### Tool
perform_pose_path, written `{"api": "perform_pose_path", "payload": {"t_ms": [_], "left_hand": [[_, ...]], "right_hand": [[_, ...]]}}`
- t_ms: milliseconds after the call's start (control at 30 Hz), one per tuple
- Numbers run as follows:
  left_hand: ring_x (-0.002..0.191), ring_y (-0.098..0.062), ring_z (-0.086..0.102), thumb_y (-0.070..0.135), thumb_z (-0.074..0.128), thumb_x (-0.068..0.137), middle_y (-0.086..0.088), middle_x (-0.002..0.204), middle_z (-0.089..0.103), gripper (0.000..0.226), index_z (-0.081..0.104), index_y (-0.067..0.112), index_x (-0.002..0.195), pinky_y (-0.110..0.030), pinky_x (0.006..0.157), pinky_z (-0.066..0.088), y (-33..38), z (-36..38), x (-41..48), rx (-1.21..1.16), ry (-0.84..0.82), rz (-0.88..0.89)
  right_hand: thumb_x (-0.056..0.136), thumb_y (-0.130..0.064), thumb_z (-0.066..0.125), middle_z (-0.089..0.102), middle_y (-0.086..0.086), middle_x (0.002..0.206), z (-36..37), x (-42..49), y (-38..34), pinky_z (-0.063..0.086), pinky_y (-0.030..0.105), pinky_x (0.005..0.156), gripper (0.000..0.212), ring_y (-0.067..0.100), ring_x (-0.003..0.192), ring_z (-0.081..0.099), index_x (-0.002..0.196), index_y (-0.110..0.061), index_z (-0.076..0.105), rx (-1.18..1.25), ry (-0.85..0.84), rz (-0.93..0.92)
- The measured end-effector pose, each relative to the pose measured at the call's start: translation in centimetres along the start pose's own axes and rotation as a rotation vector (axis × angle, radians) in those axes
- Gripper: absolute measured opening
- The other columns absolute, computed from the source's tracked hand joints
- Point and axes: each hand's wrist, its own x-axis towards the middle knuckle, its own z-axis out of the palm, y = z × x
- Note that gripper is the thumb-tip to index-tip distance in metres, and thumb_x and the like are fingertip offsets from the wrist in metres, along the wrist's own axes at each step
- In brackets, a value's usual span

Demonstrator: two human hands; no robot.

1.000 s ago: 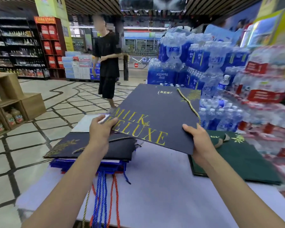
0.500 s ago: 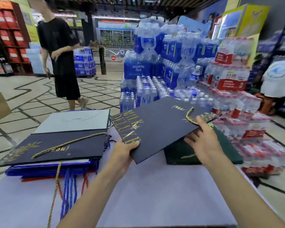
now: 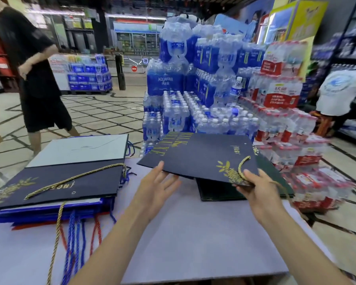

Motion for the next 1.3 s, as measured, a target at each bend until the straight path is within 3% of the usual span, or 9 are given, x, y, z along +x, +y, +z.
{"api": "perform_pose_path", "payload": {"t_ms": [200, 400, 500, 600, 833, 1000, 1133, 1233, 1300], "left_hand": [[0.090, -0.024, 0.068, -0.002, 0.051, 0.094, -0.012, 0.115, 0.069, 0.036, 0.053, 0.005, 0.130, -0.035, 0.064, 0.059, -3.8, 1.7, 1.0, 0.110, 0.209, 0.091], [0.072, -0.018, 0.072, -0.007, 0.044, 0.093, -0.005, 0.088, 0.075, 0.028, 0.063, 0.007, 0.109, -0.030, 0.055, 0.058, -0.9, 0.8, 0.5, 0.204, 0.232, 0.050], [0.074, -0.018, 0.072, -0.006, 0.047, 0.092, -0.005, 0.092, 0.075, 0.026, 0.064, 0.009, 0.105, -0.031, 0.059, 0.060, 0.3, -0.3, 0.3, 0.285, 0.209, -0.015], [0.079, -0.021, 0.071, -0.005, 0.050, 0.091, -0.010, 0.103, 0.073, 0.027, 0.064, 0.007, 0.111, -0.031, 0.065, 0.060, 1.2, -1.3, 0.3, 0.382, 0.177, -0.076], [0.085, -0.032, 0.070, 0.004, 0.067, 0.085, -0.016, 0.099, 0.072, 0.023, 0.063, 0.001, 0.107, -0.050, 0.086, 0.056, 1.4, -4.5, 2.0, 0.786, 0.512, 0.054], [0.100, -0.030, 0.059, 0.017, 0.062, 0.087, -0.011, 0.107, 0.065, 0.021, 0.064, 0.008, 0.106, -0.031, 0.085, 0.044, 1.1, -5.3, 1.8, 1.502, 0.543, 0.187], [0.127, -0.032, 0.041, 0.035, 0.054, 0.090, -0.012, 0.135, 0.047, 0.039, 0.057, 0.022, 0.126, -0.037, 0.101, 0.036, 0.0, -4.9, 1.6, 1.822, 0.510, 0.090], [0.136, -0.030, 0.029, 0.037, 0.047, 0.092, -0.008, 0.140, 0.041, 0.034, 0.058, 0.024, 0.122, -0.042, 0.108, 0.026, -1.1, -4.5, 0.9, 2.131, 0.415, 0.110], [0.130, -0.027, 0.039, 0.032, 0.045, 0.094, -0.004, 0.129, 0.050, 0.032, 0.059, 0.020, 0.120, -0.038, 0.105, 0.030, -1.8, -4.2, 0.2, 2.159, 0.285, 0.233]], "right_hand": [[0.084, 0.009, 0.059, 0.074, 0.010, 0.095, 1.9, -3.5, 2.8, 0.055, 0.031, 0.061, 0.024, 0.022, 0.076, 0.068, 0.103, -0.005, 0.065, -0.147, -0.305, 0.144], [0.089, -0.027, 0.067, 0.072, 0.007, 0.084, -0.1, -0.9, 1.0, 0.036, 0.027, 0.049, 0.018, 0.017, 0.051, 0.055, 0.103, -0.015, 0.068, -0.189, -0.123, 0.188], [0.086, -0.024, 0.071, 0.061, -0.002, 0.059, -1.2, 0.7, 0.0, 0.033, 0.026, 0.045, 0.016, 0.013, 0.041, 0.048, 0.096, -0.017, 0.061, -0.166, 0.006, 0.182], [0.084, -0.014, 0.072, 0.062, -0.001, 0.060, -1.8, 1.3, -0.3, 0.032, 0.021, 0.038, 0.010, 0.013, 0.042, 0.046, 0.090, -0.014, 0.063, -0.155, 0.043, 0.156], [0.087, -0.014, 0.072, 0.063, 0.007, 0.058, -1.1, -1.8, 2.8, 0.036, 0.022, 0.037, 0.014, 0.017, 0.038, 0.051, 0.085, -0.002, 0.064, -0.352, 0.000, 0.109], [0.094, -0.045, 0.058, 0.071, 0.018, 0.068, -1.4, -3.4, 3.0, 0.027, 0.020, 0.038, 0.049, 0.020, 0.039, 0.048, 0.083, 0.002, 0.065, -0.824, -0.161, 0.269], [0.094, -0.056, 0.050, 0.070, 0.018, 0.063, -2.0, -3.7, 3.2, 0.026, 0.019, 0.038, 0.059, 0.021, 0.039, 0.050, 0.073, -0.003, 0.063, -1.151, -0.240, 0.362], [0.095, -0.051, 0.048, 0.069, 0.010, 0.056, -1.8, -3.6, 3.7, 0.035, 0.019, 0.041, 0.055, 0.019, 0.037, 0.054, 0.064, -0.008, 0.063, -1.398, -0.273, 0.291], [0.095, -0.053, 0.046, 0.067, 0.004, 0.050, -1.5, -3.5, 4.0, 0.046, 0.021, 0.047, 0.058, 0.017, 0.037, 0.057, 0.059, -0.011, 0.063, -1.540, -0.280, 0.195]]}}
